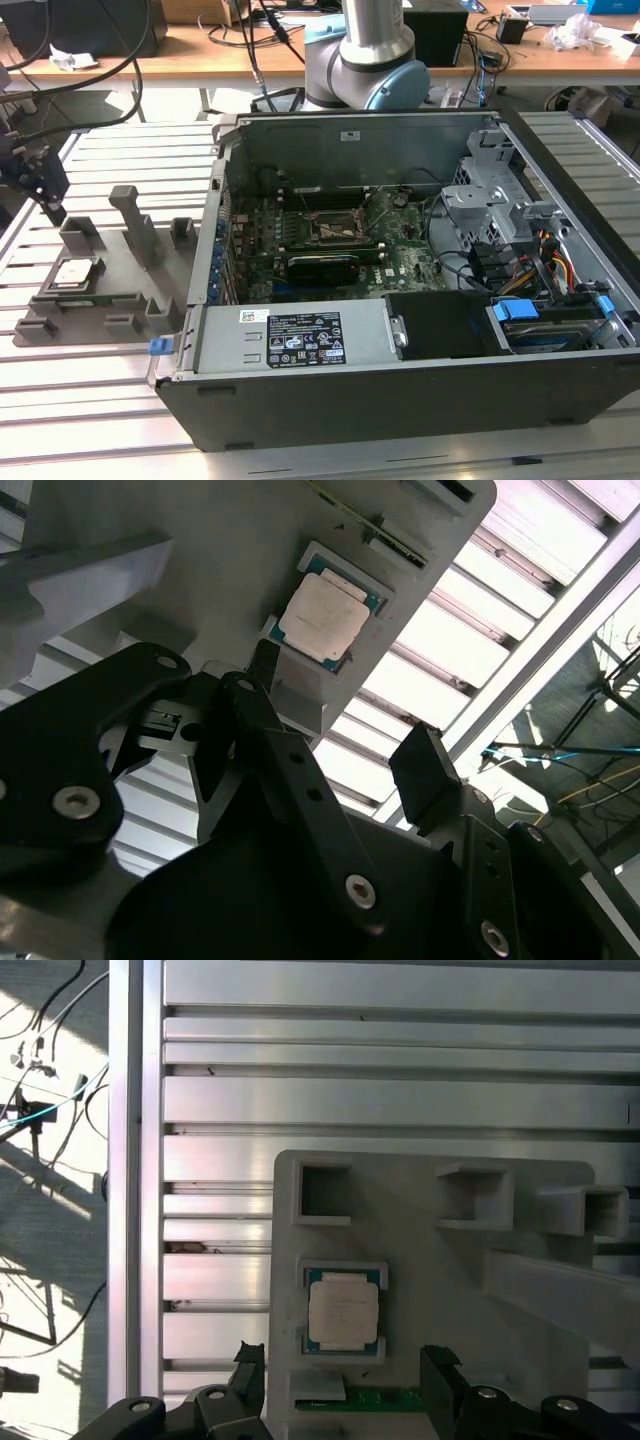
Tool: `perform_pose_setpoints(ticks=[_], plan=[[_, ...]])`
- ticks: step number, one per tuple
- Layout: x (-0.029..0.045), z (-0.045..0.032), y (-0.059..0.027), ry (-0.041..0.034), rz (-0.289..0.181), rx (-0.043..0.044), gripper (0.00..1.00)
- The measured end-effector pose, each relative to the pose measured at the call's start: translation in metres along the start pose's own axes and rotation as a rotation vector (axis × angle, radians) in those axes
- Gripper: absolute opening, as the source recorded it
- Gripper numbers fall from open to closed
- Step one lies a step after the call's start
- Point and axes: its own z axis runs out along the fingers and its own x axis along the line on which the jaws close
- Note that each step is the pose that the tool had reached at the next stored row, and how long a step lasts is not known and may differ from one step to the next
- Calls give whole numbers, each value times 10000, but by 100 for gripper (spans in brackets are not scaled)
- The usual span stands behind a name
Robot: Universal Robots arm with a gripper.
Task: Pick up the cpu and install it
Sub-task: 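Pick up the cpu and move it towards the insertion slot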
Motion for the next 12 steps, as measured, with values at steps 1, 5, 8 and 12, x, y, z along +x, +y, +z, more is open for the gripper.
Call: perform_pose_setpoints(ticks=[1,5,8,12], plan=[[0,3,0,1,0,0,72],[1,21,0,0,0,0,72],[1,37,0,-1,0,0,72],[2,62,0,0,0,1,72]])
